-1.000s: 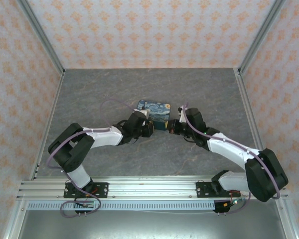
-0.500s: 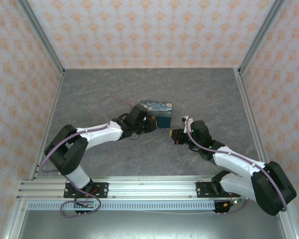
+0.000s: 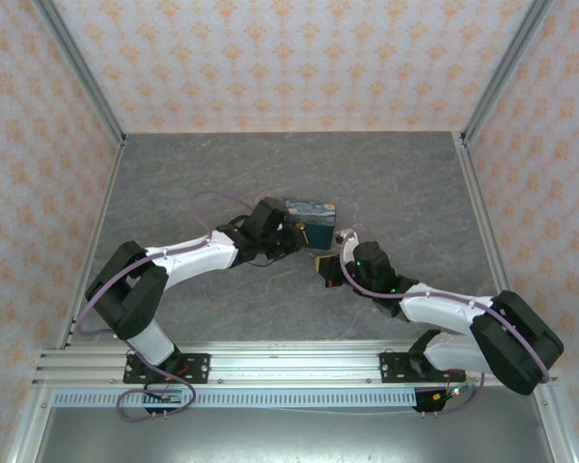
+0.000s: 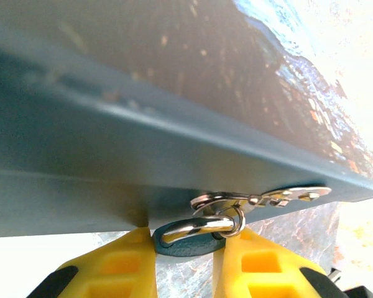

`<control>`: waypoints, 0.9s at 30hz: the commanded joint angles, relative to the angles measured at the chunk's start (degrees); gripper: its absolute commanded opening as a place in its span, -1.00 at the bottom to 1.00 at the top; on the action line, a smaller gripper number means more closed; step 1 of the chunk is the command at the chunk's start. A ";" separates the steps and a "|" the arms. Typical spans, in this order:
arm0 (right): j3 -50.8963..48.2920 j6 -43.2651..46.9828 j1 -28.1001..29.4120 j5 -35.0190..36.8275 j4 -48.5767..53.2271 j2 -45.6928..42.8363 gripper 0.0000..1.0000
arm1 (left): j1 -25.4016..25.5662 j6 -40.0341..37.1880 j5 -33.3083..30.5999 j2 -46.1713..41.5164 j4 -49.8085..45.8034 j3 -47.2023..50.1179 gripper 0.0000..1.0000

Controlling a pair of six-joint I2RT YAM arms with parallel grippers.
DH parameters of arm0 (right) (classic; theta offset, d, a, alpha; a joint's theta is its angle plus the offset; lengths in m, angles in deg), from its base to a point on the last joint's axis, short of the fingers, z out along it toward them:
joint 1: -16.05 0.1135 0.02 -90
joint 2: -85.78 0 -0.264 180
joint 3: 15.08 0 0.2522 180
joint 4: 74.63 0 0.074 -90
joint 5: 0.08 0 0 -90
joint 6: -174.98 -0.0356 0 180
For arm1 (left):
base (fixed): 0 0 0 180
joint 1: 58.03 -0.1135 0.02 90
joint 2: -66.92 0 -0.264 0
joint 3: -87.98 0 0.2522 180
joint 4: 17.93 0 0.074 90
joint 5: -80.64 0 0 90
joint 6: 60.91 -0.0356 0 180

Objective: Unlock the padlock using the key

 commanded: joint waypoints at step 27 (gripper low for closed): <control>-0.44 -0.70 -0.12 4.06 -13.28 5.51 -1.00 | -0.94 11.66 2.62 -3.08 6.69 0.58 -0.69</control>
